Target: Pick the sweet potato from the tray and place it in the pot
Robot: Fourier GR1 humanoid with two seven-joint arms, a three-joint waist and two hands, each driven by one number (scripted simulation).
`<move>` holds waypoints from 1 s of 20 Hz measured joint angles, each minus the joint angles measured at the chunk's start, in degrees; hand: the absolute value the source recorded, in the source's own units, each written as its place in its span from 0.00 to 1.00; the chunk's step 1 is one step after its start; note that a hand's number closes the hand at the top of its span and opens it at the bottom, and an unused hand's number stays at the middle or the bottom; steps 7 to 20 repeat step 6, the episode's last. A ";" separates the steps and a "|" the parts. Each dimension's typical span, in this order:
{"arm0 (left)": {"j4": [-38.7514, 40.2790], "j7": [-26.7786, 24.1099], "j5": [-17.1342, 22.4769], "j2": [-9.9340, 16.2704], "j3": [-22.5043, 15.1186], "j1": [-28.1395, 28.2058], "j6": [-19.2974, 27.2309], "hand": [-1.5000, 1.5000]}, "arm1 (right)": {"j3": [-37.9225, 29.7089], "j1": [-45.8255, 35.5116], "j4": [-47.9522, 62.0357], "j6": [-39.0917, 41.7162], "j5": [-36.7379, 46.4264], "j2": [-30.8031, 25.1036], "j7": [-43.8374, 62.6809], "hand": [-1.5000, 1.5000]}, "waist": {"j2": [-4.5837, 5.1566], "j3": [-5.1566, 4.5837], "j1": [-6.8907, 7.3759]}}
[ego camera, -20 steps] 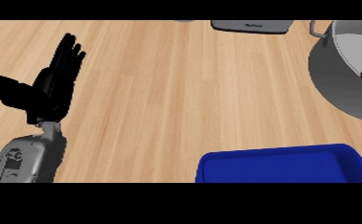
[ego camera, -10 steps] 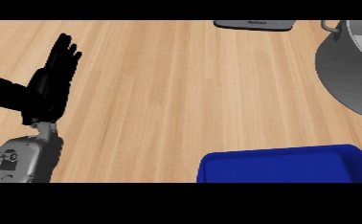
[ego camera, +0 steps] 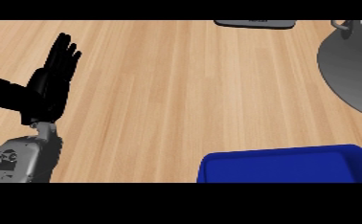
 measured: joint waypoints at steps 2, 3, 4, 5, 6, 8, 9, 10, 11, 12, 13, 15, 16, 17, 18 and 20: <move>-0.19 -0.06 -0.03 0.06 0.07 0.00 0.03 0.50 | -0.25 0.29 -0.45 0.50 -0.45 -0.57 0.61 0.00 | 0.03 0.06 0.03; -0.04 -0.17 0.00 0.03 0.11 0.02 -0.01 0.50 | -0.21 0.65 -0.82 0.69 -0.54 -0.69 0.68 0.00 | 0.07 0.07 -0.13; 0.00 -0.23 -0.11 -0.12 -0.05 0.07 0.05 0.50 | -0.28 0.76 -1.08 1.04 -0.73 -0.97 1.01 0.00 | 0.08 0.08 -0.21; -0.11 -0.16 -0.12 -0.08 -0.04 0.07 0.06 0.50 | -0.32 1.11 -1.32 1.15 -0.89 -1.10 1.16 0.00 | 0.07 0.11 -0.22; -0.22 -0.11 -0.12 -0.22 -0.10 -0.10 0.17 0.50 | -0.36 1.17 -1.56 1.36 -1.05 -1.29 1.52 0.00 | 0.10 0.14 -0.17; -0.22 -0.11 -0.12 -0.22 -0.10 -0.10 0.17 0.50 | -0.36 1.17 -1.56 1.36 -1.05 -1.29 1.52 0.00 | 0.10 0.14 -0.17; -0.22 -0.11 -0.12 -0.22 -0.10 -0.10 0.17 0.50 | -0.36 1.17 -1.56 1.36 -1.05 -1.29 1.52 0.00 | 0.10 0.14 -0.17; -0.22 -0.11 -0.12 -0.22 -0.10 -0.10 0.17 0.50 | -0.36 1.17 -1.56 1.36 -1.05 -1.29 1.52 0.00 | 0.10 0.14 -0.17; -0.22 -0.11 -0.12 -0.22 -0.10 -0.10 0.17 0.50 | -0.36 1.17 -1.56 1.36 -1.05 -1.29 1.52 0.00 | 0.10 0.14 -0.17; -0.22 -0.11 -0.12 -0.22 -0.10 -0.10 0.17 0.50 | -0.36 1.17 -1.56 1.36 -1.05 -1.29 1.52 0.00 | 0.10 0.14 -0.17; -0.22 -0.11 -0.12 -0.22 -0.10 -0.10 0.17 0.50 | -0.36 1.17 -1.56 1.36 -1.05 -1.29 1.52 0.00 | 0.10 0.14 -0.17; -0.22 -0.11 -0.12 -0.22 -0.10 -0.10 0.17 0.50 | -0.36 1.17 -1.56 1.36 -1.05 -1.29 1.52 0.00 | 0.10 0.14 -0.17; -0.22 -0.11 -0.12 -0.22 -0.10 -0.10 0.17 0.50 | -0.36 1.17 -1.56 1.36 -1.05 -1.29 1.52 0.00 | 0.10 0.14 -0.17; -0.22 -0.11 -0.12 -0.22 -0.10 -0.10 0.17 0.50 | -0.36 1.17 -1.56 1.36 -1.05 -1.29 1.52 0.00 | 0.10 0.14 -0.17; -0.22 -0.11 -0.12 -0.22 -0.10 -0.10 0.17 0.50 | -0.36 1.17 -1.56 1.36 -1.05 -1.29 1.52 0.00 | 0.10 0.14 -0.17; -0.22 -0.11 -0.12 -0.22 -0.10 -0.10 0.17 0.50 | -0.36 1.17 -1.56 1.36 -1.05 -1.29 1.52 0.00 | 0.10 0.14 -0.17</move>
